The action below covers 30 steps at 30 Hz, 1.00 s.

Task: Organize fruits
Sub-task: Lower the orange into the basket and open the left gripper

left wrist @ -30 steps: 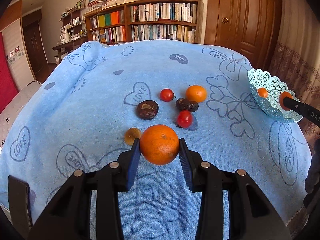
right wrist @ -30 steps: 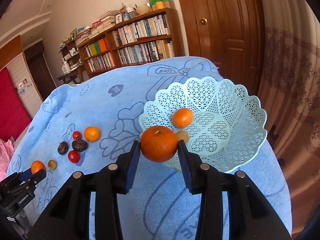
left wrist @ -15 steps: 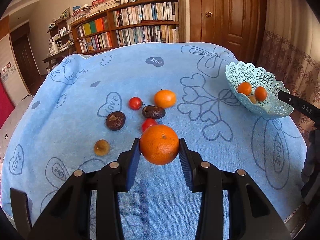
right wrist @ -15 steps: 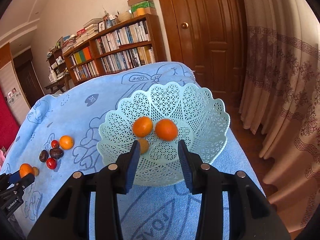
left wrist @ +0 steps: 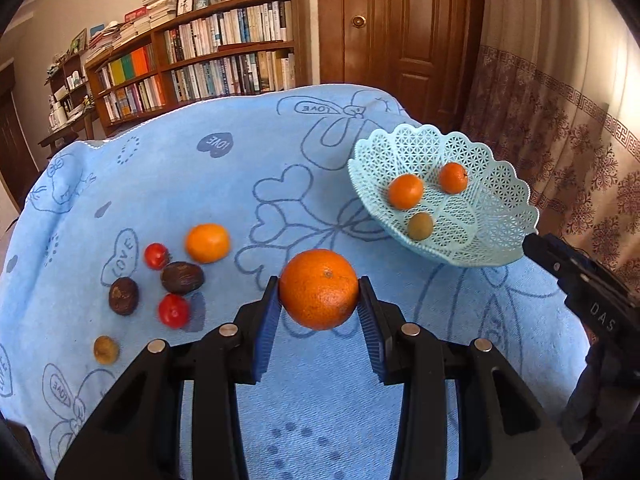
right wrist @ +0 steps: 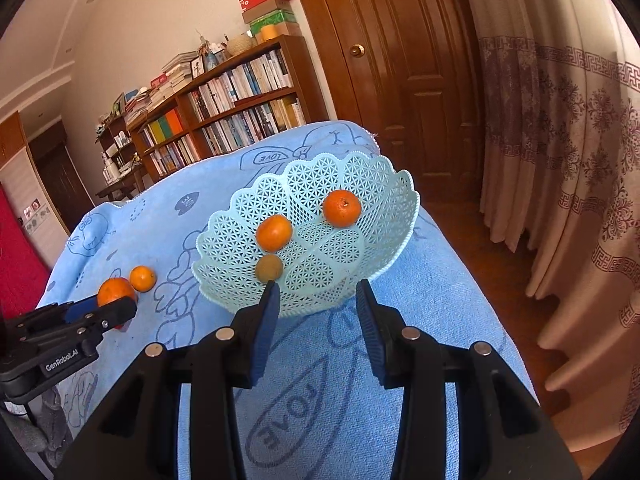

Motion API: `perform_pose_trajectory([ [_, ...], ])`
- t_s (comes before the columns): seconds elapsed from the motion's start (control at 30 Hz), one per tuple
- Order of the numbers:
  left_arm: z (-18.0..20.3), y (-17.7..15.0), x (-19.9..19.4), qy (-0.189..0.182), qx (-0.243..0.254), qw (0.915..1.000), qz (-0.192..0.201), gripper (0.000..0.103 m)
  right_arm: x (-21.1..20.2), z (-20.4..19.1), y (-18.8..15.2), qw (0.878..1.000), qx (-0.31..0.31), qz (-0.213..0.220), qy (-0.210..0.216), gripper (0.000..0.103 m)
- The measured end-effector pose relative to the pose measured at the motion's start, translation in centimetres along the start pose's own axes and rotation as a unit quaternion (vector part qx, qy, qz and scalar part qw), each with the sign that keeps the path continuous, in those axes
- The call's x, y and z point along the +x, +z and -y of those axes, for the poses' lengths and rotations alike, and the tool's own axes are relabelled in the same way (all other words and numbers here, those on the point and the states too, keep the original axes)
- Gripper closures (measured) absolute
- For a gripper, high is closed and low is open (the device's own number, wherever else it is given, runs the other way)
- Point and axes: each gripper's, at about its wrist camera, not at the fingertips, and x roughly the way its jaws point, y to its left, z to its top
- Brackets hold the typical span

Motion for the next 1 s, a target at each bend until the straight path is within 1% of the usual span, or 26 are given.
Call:
perform_pose_trajectory([
  [0.17, 2.9, 2.2, 1.3, -0.032, 0.020, 0.9993, 0.006, 0.063, 0.1, 0.6, -0.9, 1.000, 0.012, -0.005, -0.001, 0.063],
  [0.3, 5.1, 3.3, 2.8, -0.059, 0.034, 0.9977, -0.002, 0.063, 0.3, 1.0, -1.0, 1.000, 0.019, -0.006, -0.001, 0.062],
  [0.4, 6.4, 3.7, 3.9, -0.071, 0.041, 0.9966, -0.012, 0.063, 0.5, 1.2, -1.2, 1.000, 0.023, -0.010, -0.001, 0.061],
  [0.47, 7.0, 3.9, 4.5, -0.072, 0.045, 0.9962, -0.015, 0.063, 0.5, 1.3, -1.2, 1.000, 0.026, -0.010, -0.001, 0.060],
  [0.5, 7.2, 4.0, 4.7, -0.073, 0.047, 0.9961, -0.016, 0.063, 0.5, 1.4, -1.3, 1.000, 0.028, -0.009, -0.001, 0.056],
  [0.57, 7.4, 4.0, 5.2, -0.073, 0.050, 0.9959, -0.021, 0.062, 0.5, 1.4, -1.3, 0.999, 0.031, -0.010, -0.002, 0.054],
  [0.63, 7.3, 3.9, 5.3, -0.071, 0.050, 0.9960, -0.020, 0.055, 0.6, 1.4, -1.4, 0.999, 0.031, -0.011, -0.002, 0.054],
  [0.67, 7.2, 3.8, 5.2, -0.069, 0.048, 0.9963, -0.018, 0.044, 0.6, 1.4, -1.4, 0.999, 0.031, -0.012, -0.002, 0.054],
  [0.7, 6.9, 3.9, 5.1, -0.070, 0.043, 0.9966, -0.013, 0.037, 0.7, 1.4, -1.5, 0.999, 0.032, -0.012, -0.002, 0.054],
  [0.73, 6.6, 3.9, 4.9, -0.068, 0.039, 0.9969, -0.009, 0.034, 0.7, 1.4, -1.5, 0.999, 0.033, -0.012, -0.002, 0.054],
  [0.8, 6.1, 4.0, 4.5, -0.060, 0.033, 0.9977, -0.002, 0.021, 0.7, 1.4, -1.5, 0.999, 0.035, -0.013, -0.003, 0.054],
  [0.87, 5.6, 3.9, 4.2, -0.051, 0.028, 0.9983, 0.003, 0.017, 0.7, 1.3, -1.5, 0.999, 0.033, -0.012, -0.004, 0.054],
  [0.93, 5.1, 3.7, 4.0, -0.045, 0.022, 0.9987, 0.003, 0.015, 0.7, 1.2, -1.6, 0.999, 0.032, -0.012, -0.006, 0.054],
  [1.0, 4.6, 3.5, 3.8, -0.040, 0.015, 0.9991, 0.002, 0.008, 0.7, 1.2, -1.6, 0.999, 0.030, -0.012, -0.007, 0.053],
])
